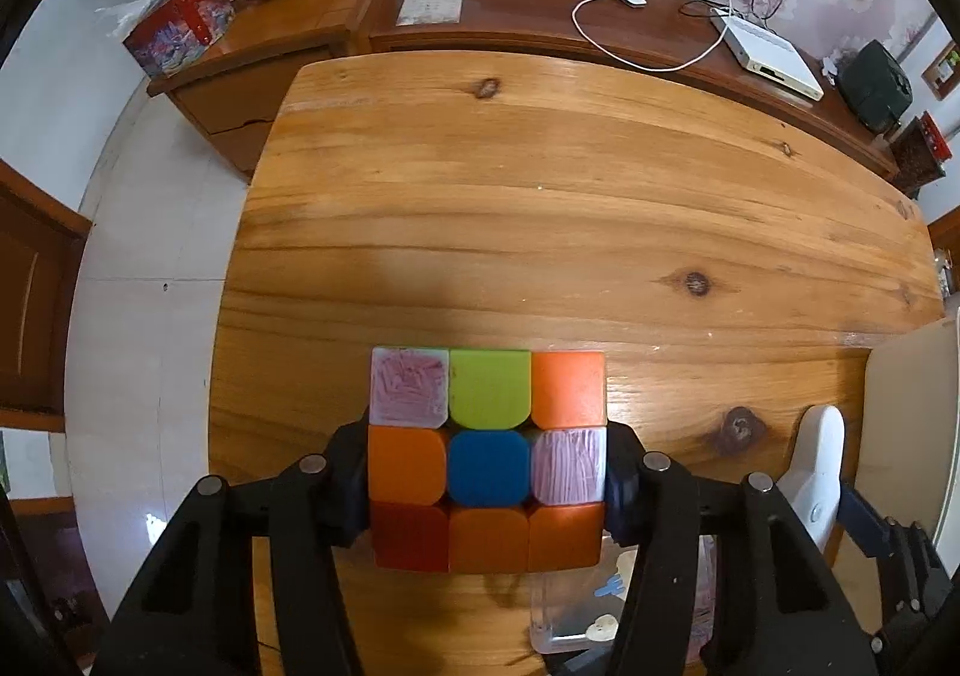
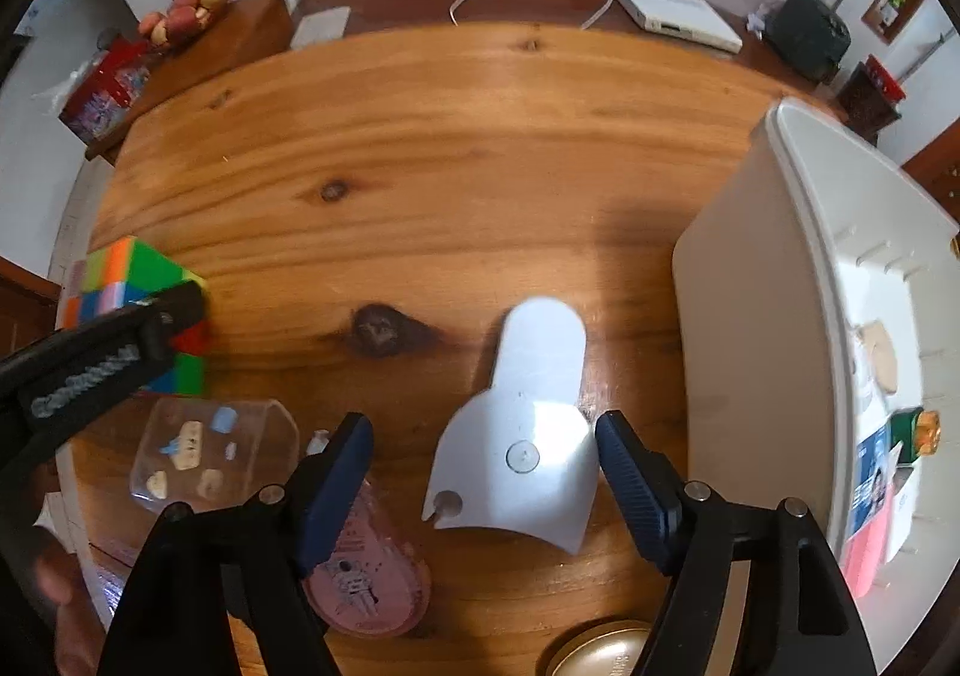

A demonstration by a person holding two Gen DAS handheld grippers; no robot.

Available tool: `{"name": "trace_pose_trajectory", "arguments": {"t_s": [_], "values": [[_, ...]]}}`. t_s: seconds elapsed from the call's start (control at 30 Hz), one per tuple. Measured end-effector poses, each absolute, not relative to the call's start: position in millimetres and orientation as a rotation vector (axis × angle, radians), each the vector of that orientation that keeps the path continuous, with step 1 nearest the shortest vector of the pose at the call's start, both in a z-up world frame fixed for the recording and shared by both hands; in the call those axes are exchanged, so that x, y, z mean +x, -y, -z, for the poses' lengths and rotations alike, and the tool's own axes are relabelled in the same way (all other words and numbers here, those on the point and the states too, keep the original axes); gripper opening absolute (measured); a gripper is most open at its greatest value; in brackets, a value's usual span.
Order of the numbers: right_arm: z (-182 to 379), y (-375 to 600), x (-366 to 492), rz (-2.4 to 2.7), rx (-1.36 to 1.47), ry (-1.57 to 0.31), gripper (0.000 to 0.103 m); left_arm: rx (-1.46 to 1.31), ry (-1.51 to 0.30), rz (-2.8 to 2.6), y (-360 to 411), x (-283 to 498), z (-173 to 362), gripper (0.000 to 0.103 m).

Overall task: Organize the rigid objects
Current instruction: 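Close the right tool on the white plastic stand, then carry the cube and stand over the bin while the right tool releases the stand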

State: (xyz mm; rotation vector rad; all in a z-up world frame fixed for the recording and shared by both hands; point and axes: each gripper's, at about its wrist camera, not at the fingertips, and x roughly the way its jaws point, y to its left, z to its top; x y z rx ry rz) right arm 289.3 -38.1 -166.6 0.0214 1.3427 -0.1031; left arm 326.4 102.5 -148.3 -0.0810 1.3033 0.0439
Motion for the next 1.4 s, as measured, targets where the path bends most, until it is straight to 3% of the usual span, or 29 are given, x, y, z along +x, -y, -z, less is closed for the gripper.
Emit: {"name": "trace_pose_trajectory", "arguments": {"t_s": [0.17, 0.27, 0.8, 1.4], "values": [[172, 42, 291, 0.094, 0.050, -1.352, 0.073, -0.075, -1.286, -0.049, -104, 322, 148, 0.060], [170, 42, 290, 0.078, 0.049, -1.340, 0.057, -0.080, -1.287, -0.057, -103, 322, 149, 0.060], [131, 50, 266, -0.102, 0.169, -1.313, 0.056, -0.112, -1.284, -0.081, -113, 303, 134, 0.060], [14, 120, 147, -0.367, 0.220, -1.087, 0.056, -0.003, -1.071, 0.123, -61, 201, -13, 0.059]]}}
